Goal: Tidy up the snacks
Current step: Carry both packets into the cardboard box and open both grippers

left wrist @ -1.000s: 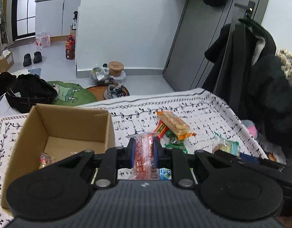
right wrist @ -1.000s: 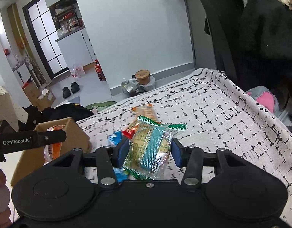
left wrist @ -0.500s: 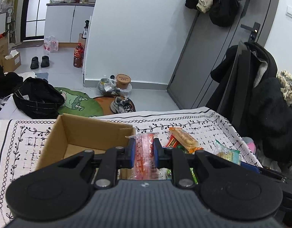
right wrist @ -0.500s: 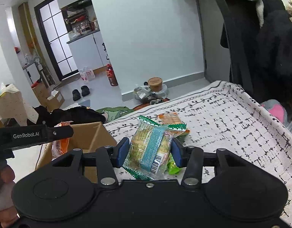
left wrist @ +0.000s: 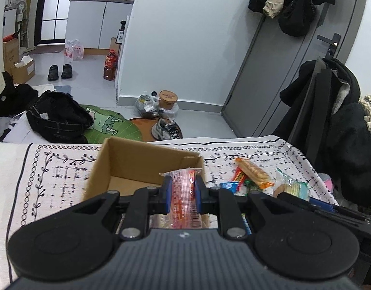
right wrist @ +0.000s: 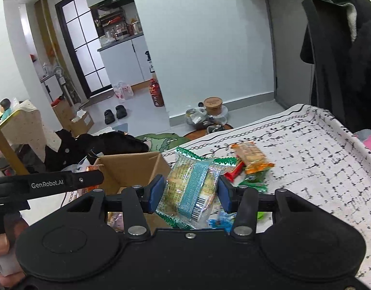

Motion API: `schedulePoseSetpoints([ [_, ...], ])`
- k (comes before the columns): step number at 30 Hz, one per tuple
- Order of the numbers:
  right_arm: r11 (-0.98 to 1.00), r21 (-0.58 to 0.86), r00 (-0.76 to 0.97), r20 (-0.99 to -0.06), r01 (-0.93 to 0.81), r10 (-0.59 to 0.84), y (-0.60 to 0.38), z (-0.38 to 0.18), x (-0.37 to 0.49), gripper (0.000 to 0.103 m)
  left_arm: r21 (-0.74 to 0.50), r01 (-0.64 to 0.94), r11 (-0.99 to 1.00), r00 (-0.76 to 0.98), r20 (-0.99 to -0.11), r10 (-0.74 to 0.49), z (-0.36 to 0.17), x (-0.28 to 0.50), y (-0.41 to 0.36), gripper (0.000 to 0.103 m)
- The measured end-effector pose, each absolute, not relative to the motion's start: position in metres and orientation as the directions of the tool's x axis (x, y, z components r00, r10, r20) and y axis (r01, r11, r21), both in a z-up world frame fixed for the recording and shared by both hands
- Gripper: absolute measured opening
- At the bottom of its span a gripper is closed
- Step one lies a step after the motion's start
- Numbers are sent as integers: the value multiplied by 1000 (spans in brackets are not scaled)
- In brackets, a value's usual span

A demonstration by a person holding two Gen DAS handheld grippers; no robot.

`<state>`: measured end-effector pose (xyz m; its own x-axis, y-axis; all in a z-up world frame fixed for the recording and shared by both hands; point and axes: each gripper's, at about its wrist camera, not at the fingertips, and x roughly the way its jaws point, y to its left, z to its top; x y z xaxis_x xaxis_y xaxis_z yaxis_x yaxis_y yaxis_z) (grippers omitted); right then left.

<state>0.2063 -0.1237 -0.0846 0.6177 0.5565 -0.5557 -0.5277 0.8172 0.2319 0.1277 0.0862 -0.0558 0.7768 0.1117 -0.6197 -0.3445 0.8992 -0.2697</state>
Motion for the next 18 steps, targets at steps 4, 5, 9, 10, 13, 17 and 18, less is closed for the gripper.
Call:
schedulePoseSetpoints([
  [4, 805, 240, 601, -559, -542, 571, -110, -86, 204, 47, -275, -365, 889, 764, -635, 117, -62, 126, 102, 18],
  [5, 802, 243, 597, -560, -545, 575, -106, -86, 203, 47, -276, -371, 887, 761, -637, 121, -63, 126, 106, 18],
  [9, 786, 254, 581, -555, -564, 596, -92, -85, 201, 47, -285, -400, 871, 751, -646, 134, -67, 126, 122, 18],
  [10, 782, 255, 577, -554, -569, 600, -89, -85, 200, 47, -292, -409, 865, 749, -649, 135, -68, 127, 125, 18],
  [13, 772, 257, 565, -555, -581, 610, -79, -85, 198, 47, -294, -421, 858, 741, -657, 138, -71, 129, 132, 18],
  [17, 762, 256, 551, -561, -594, 618, -68, -87, 199, 47, -329, -414, 849, 748, -655, 110, -74, 129, 136, 27],
  [18, 760, 258, 548, -562, -596, 620, -65, -88, 200, 47, -329, -422, 845, 742, -660, 113, -75, 129, 137, 30],
])
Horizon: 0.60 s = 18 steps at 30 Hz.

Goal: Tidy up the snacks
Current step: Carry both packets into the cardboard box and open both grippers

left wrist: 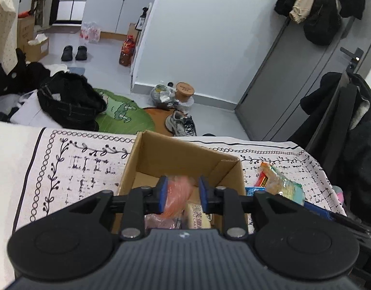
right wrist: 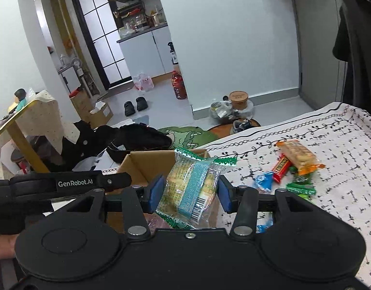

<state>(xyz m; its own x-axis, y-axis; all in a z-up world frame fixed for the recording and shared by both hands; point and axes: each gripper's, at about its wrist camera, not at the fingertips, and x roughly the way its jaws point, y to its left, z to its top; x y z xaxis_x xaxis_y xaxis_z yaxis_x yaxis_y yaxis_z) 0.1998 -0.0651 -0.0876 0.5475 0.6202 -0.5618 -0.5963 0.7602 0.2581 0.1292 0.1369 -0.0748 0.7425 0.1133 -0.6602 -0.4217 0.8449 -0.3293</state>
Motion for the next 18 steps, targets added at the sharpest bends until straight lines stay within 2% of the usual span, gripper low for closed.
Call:
schedulePoseSetpoints([
  [7, 726, 277, 525, -537, -630, 660, -46, -83, 205, 50, -303, -460, 835, 740, -650, 172, -68, 117, 142, 40],
  [9, 723, 270, 528, -531, -636, 663, -43, -81, 205, 65, -299, -474, 828, 737, -649, 187, -66, 115, 144, 44],
  [10, 730, 264, 538, -529, -630, 656, -44, -80, 204, 79, -295, -481, 825, 734, -651, 195, -66, 114, 144, 46],
  [16, 763, 248, 563, -548, -597, 619, -65, -84, 207, 81, -265, -483, 834, 716, -669, 201, -69, 119, 138, 58],
  [18, 775, 246, 569, -557, -582, 604, -75, -84, 209, 81, -265, -477, 838, 713, -675, 193, -69, 121, 134, 68],
])
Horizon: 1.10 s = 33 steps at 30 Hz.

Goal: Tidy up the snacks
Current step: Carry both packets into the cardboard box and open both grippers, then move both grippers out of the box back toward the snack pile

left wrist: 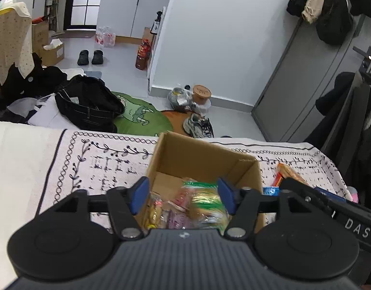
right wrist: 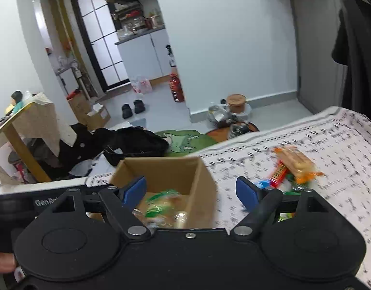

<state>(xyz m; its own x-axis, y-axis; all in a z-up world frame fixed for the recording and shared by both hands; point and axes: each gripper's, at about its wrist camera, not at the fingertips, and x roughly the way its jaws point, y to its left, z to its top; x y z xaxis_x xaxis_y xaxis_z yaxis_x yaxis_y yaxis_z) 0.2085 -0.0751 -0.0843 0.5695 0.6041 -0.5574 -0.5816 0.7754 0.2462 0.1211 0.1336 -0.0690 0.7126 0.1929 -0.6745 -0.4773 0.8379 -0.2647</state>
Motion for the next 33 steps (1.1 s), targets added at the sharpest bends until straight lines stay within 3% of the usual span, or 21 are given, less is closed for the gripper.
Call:
schedulePoseSetpoints([
  [3, 793, 237, 584, -566, -562, 583, -88, -85, 209, 85, -245, -471, 847, 706, -681, 196, -68, 126, 122, 76],
  [7, 816, 230, 595, -585, -530, 551, -108, -88, 212, 87, -237, -445, 864, 707, -685, 177, -68, 132, 109, 78],
  [12, 842, 233, 614, -595, -486, 519, -136, -88, 216, 89, -228, -403, 886, 723, -673, 155, -63, 138, 90, 93],
  [18, 860, 224, 633, -598, -459, 493, -164, -88, 224, 91, -224, -347, 911, 740, -662, 119, -59, 149, 65, 103],
  [28, 874, 229, 645, -601, -428, 473, -204, -92, 233, 103, -240, -264, 934, 742, -669, 37, -61, 168, 29, 103],
  [33, 880, 234, 642, -610, -414, 465, -219, -99, 240, 103, -220, -221, 950, 726, -687, 10, -63, 177, 12, 103],
])
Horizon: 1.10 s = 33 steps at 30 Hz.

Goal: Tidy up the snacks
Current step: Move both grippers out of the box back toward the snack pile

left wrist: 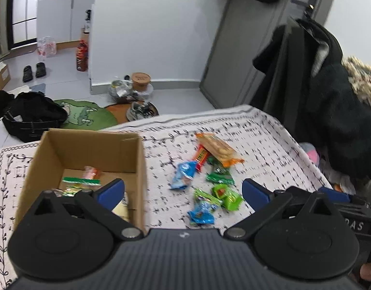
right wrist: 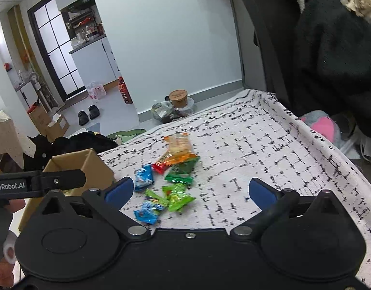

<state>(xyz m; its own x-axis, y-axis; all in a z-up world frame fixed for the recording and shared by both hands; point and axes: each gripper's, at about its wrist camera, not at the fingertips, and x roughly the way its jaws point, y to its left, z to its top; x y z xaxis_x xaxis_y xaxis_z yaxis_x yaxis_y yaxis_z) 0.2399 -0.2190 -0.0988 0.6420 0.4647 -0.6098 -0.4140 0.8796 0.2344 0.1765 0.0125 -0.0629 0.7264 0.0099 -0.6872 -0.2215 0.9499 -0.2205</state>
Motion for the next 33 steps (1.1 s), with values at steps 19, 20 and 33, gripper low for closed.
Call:
schedulePoseSetpoints([
  [19, 832, 253, 557, -643, -493, 526, -229, -112, 273, 94, -180, -189, 965, 708, -706, 7, -79, 203, -19, 94],
  [20, 830, 252, 550, -649, -498, 526, -228, -113, 276, 91, -182, -189, 965, 703, -712, 3, -81, 205, -19, 91],
  [33, 853, 283, 424, -772, -438, 474, -218, -126, 311, 72, -245, -189, 951, 612, -786, -81, -130, 235, -10, 58],
])
